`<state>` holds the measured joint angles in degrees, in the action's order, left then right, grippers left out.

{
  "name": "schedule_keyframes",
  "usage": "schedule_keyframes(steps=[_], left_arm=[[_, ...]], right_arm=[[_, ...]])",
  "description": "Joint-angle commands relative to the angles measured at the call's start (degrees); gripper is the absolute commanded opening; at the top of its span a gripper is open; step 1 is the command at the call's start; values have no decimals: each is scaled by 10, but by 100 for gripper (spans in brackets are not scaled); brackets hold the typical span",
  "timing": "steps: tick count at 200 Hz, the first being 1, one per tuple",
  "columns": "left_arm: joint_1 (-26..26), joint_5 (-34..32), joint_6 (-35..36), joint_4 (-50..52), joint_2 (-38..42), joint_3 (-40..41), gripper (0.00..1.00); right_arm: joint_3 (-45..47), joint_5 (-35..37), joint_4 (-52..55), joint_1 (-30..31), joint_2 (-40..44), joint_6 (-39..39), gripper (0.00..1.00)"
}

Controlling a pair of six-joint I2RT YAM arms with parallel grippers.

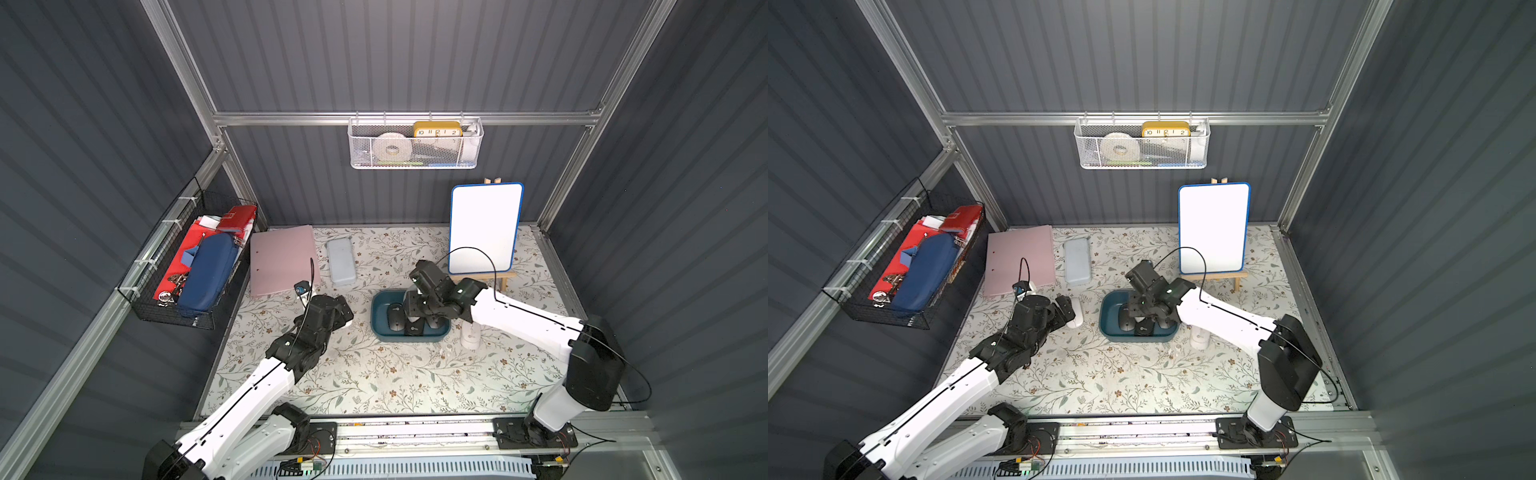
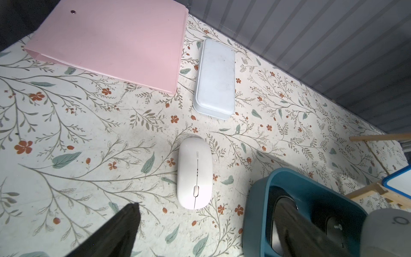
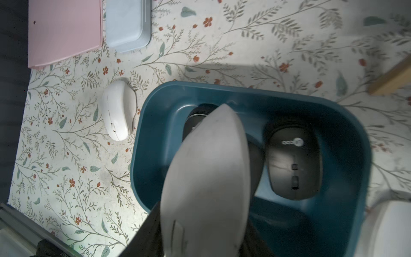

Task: Take out the mouse from the storage box
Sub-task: Pick up the mouse from the storage box, then place the mouse at the center of the board.

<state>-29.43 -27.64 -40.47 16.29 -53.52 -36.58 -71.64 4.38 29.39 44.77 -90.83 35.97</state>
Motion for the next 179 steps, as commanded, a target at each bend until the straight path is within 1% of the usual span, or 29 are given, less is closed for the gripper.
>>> schedule_keyframes(steps=[1,66,105,136,151,164,179], left_arm=[[-1,25,11,-8,-17,-26,99],[-15,49,9,-34,-67,-50,99],[-39,37,7,-36,-92,-64,99],[-53,27,3,-34,-103,-70,99],[-57,24,2,-33,-105,-71,99],[-59,23,0,-32,-107,-73,99],[-61,21,-2,-31,-106,-73,99]], right_arm=[[35,1,8,-31,44,4,44],[136,-5,11,-132,163,-8,44],[184,-44,1,-193,195,-10,44],[226,-92,-30,-239,195,-4,44],[246,-115,-73,-257,186,5,44],[255,-132,-93,-267,173,9,44],[254,-136,-103,-271,150,16,44]])
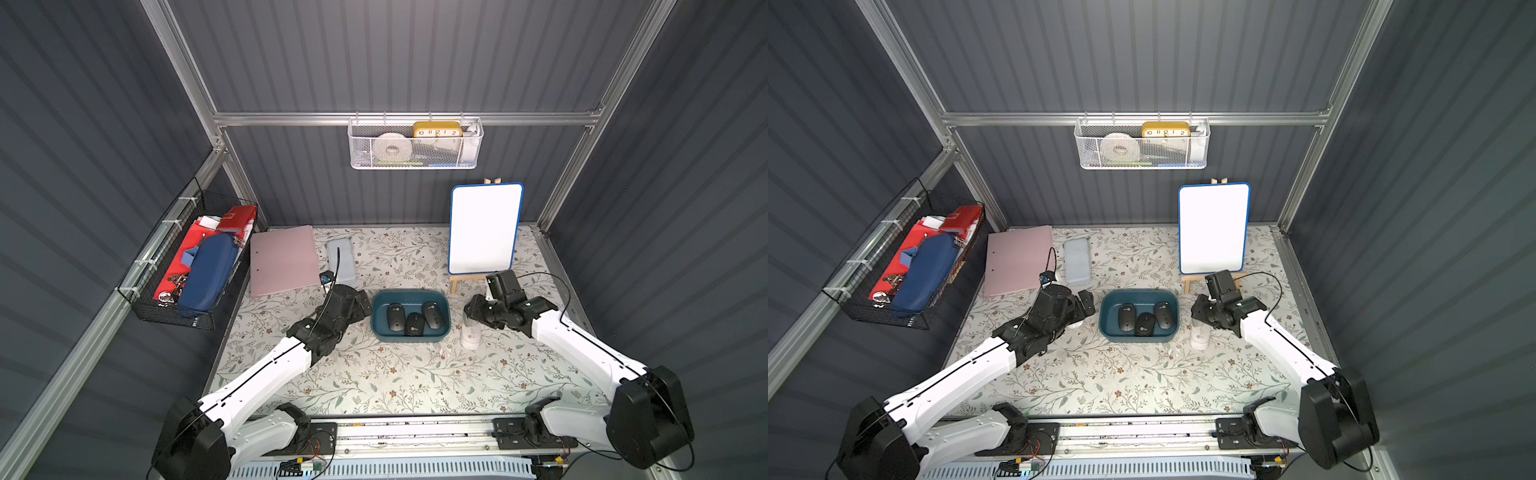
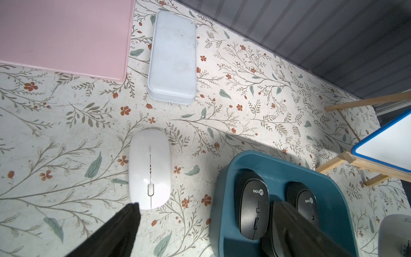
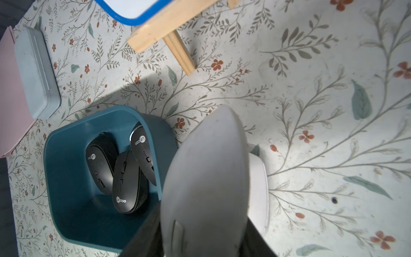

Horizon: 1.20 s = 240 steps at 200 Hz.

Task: Take out the mouse from the storage box
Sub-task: Place the mouse at the center of the board.

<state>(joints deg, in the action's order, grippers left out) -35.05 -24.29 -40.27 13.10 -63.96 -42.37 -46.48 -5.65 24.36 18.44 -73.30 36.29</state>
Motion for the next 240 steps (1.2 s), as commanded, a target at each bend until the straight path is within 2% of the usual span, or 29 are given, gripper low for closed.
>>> schedule_keyframes(steps=[1,64,133,148,199,240], left_arm=[[-5,-13,-4,1,-2,-15,99],[-9,-25,-10,12,4,-13,99],[-10,-30,-9,13,7,-8,99],[-9,-30,-9,11,9,-4,99],[-10,-31,-9,10,11,1,99],[-10,-30,-7,13,14,0,99]], right_arm=[[2,-36,-55,-8,-26,13,44],[7,-67,-146,-16,-117,57,43],[13,-79,-189,-34,-161,71,44],[13,-112,-197,-41,-171,74,45],[11,-135,-227,-43,-206,95,49],[21,-103,-206,-44,-186,93,57]])
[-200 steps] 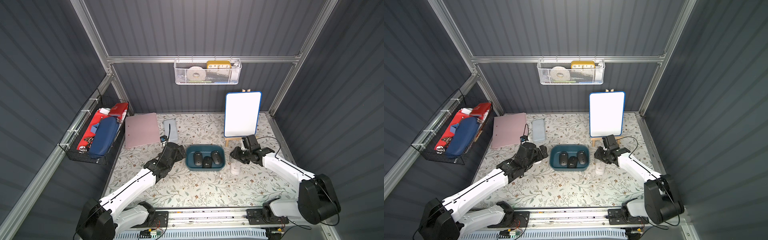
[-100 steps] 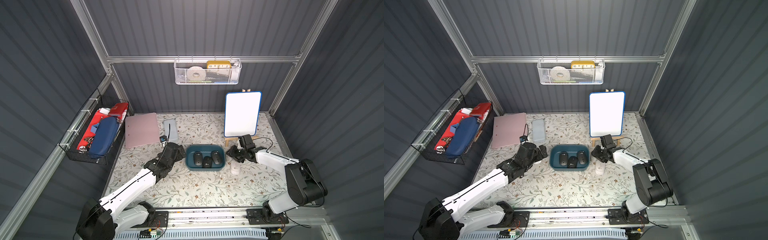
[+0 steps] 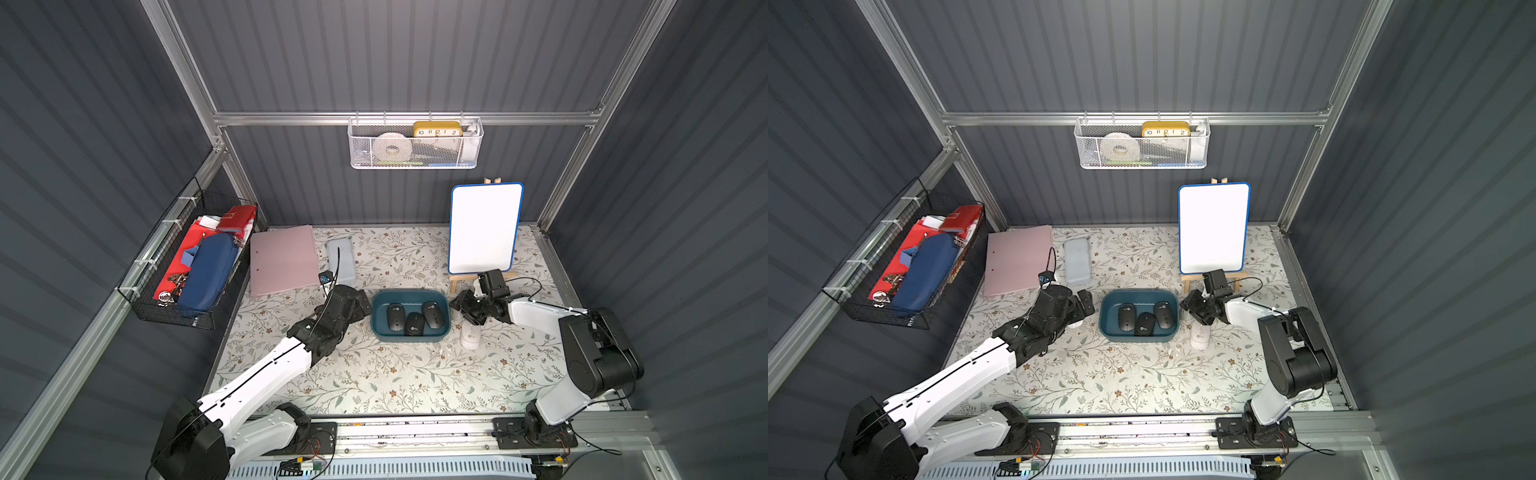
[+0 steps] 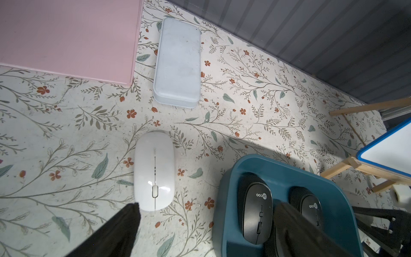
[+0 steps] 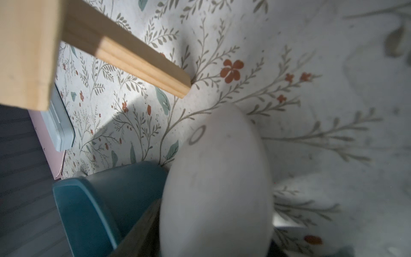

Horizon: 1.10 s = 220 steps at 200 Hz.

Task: Take out the mouse from the storage box
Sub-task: Place the mouse at the center of the board, then pick up the mouse from the storage box.

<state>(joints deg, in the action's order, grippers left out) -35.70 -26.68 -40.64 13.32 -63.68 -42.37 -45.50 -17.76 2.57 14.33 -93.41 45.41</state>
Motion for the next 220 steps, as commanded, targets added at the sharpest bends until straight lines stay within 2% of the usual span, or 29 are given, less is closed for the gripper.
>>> schedule_keyframes(steps=[1,79,130,164,198,220], left_arm=[[-4,-6,-3,11,11,-1,99],[-4,14,-2,15,-5,-19,99],[-13,90,-30,29,-69,-83,99],[-59,102,-40,37,-135,-135,99],[-122,80,-34,70,-214,-203,99],[-140,60,-34,107,-268,-246,99]], right_arm=[[12,20,13,-3,16,2,57],[6,72,92,-4,76,-30,65],[3,118,156,-4,125,-57,72],[6,119,184,-4,169,-73,72],[18,125,206,-4,223,-89,72],[26,134,225,-3,268,-98,72]])
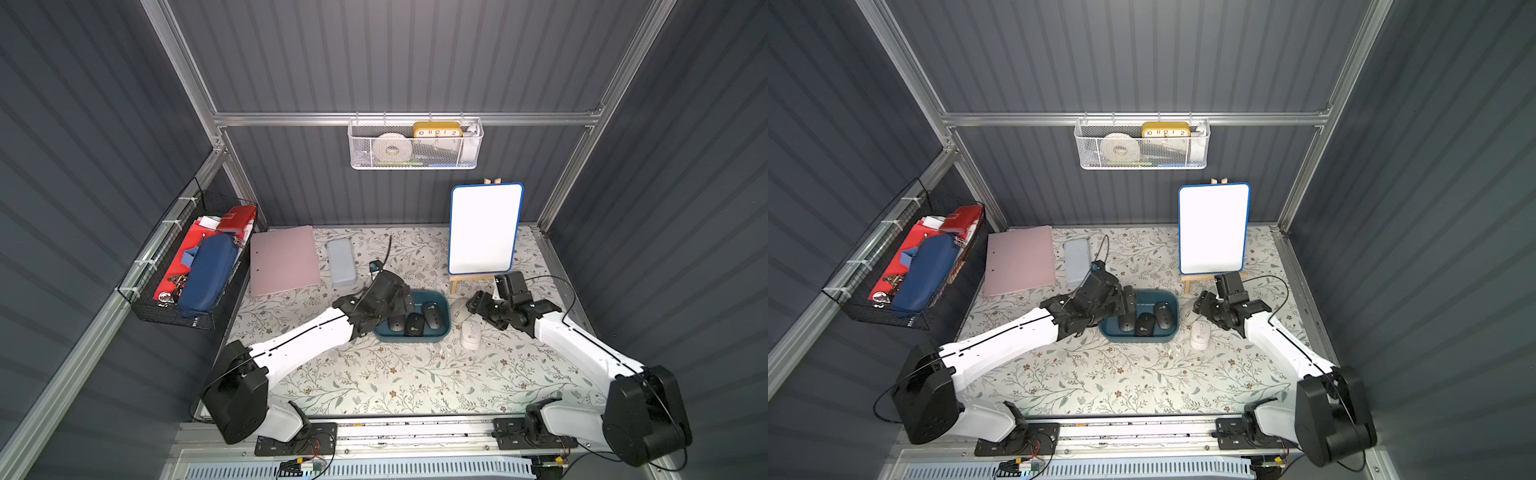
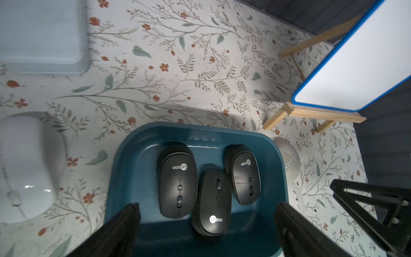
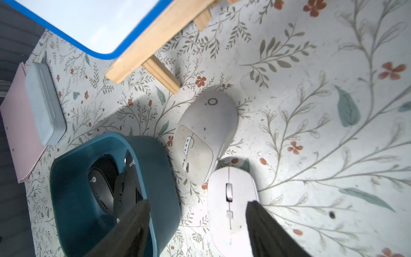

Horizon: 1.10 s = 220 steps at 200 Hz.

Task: Take out the mouse from the storage box
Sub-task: Pick up the mouse from the storage box.

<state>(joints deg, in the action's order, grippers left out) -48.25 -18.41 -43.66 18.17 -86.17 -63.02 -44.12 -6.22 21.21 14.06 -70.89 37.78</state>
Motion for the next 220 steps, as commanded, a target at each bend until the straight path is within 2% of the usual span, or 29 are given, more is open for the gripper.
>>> schedule_keyframes(steps=[1,46,108,170,220], left_arm=[[-15,-24,-4,60,-45,-41,99],[-26,-52,-16,120,-137,-106,99],[-26,-67,-60,173,-215,-155,99],[-24,-88,-79,190,-262,-174,98],[-5,-75,-68,175,-270,-170,95]], right_arm=[[13,18,39,0,44,-22,72],[35,23,63,7,113,-34,74],[51,19,66,17,134,-40,74],[65,13,59,35,149,-44,86],[76,18,61,39,161,-39,87]])
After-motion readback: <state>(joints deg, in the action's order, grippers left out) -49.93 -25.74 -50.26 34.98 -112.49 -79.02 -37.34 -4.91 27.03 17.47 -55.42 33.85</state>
